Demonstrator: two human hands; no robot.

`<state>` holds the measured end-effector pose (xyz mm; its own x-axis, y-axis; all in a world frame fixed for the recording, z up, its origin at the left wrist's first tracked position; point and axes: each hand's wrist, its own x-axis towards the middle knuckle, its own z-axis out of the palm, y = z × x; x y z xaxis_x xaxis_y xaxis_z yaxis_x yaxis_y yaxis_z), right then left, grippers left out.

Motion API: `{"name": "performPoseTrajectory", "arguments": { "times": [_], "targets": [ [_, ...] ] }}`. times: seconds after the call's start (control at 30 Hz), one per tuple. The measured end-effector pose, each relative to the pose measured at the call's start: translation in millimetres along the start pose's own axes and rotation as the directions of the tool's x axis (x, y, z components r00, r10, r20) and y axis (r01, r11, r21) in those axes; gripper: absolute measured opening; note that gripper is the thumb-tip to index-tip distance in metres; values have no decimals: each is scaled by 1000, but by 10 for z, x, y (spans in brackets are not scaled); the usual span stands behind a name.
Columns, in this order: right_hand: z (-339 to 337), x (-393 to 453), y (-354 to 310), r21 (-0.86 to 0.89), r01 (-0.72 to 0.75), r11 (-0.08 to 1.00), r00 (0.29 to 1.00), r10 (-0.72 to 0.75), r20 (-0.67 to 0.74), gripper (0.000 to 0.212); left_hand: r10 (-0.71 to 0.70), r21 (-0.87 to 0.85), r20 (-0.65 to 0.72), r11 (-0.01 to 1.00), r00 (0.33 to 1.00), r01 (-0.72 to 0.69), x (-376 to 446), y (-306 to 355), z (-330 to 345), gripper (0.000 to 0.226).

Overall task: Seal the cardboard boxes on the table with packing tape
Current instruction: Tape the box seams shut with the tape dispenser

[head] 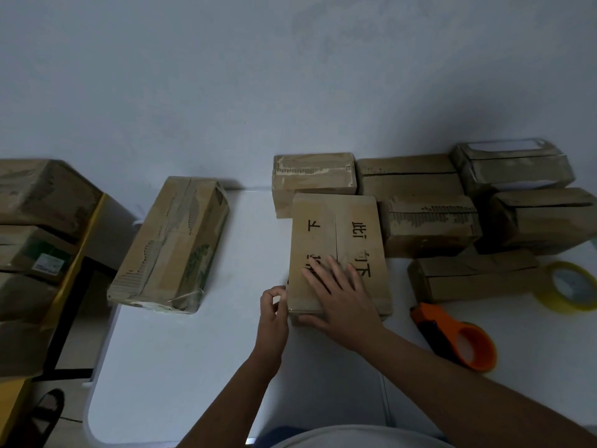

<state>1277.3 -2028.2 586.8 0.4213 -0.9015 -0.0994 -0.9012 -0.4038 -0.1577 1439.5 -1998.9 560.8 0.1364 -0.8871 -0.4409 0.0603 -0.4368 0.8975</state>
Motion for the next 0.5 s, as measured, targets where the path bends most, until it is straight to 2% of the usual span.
{"name": "performPoseTrajectory", "arguments": {
  "times": [0.17,0.23,0.33,0.4,0.5],
  "targets": [
    [13,8,-4,-16,-18,1000,1000,18,6,88,-74,34,9,997,997,74,45,117,84,19],
    [3,3,2,-24,-18,1000,1000,18,3,88,-81,130,4,988,997,80,103,168,52,16],
    [-7,-3,19,-29,-11,1000,1000,11,-1,88,-54,264,-149,960,987,92,67,217,-48,16],
    [-9,-3,21,-30,-15,999,1000,15,-2,88,-39,258,-208,962,977,94,-27,250,-138,23],
    [-26,-5,3,-24,-18,1000,1000,19,6,87,-85,160,-78,982,993,96,-173,371,-179,27]
  ]
}}
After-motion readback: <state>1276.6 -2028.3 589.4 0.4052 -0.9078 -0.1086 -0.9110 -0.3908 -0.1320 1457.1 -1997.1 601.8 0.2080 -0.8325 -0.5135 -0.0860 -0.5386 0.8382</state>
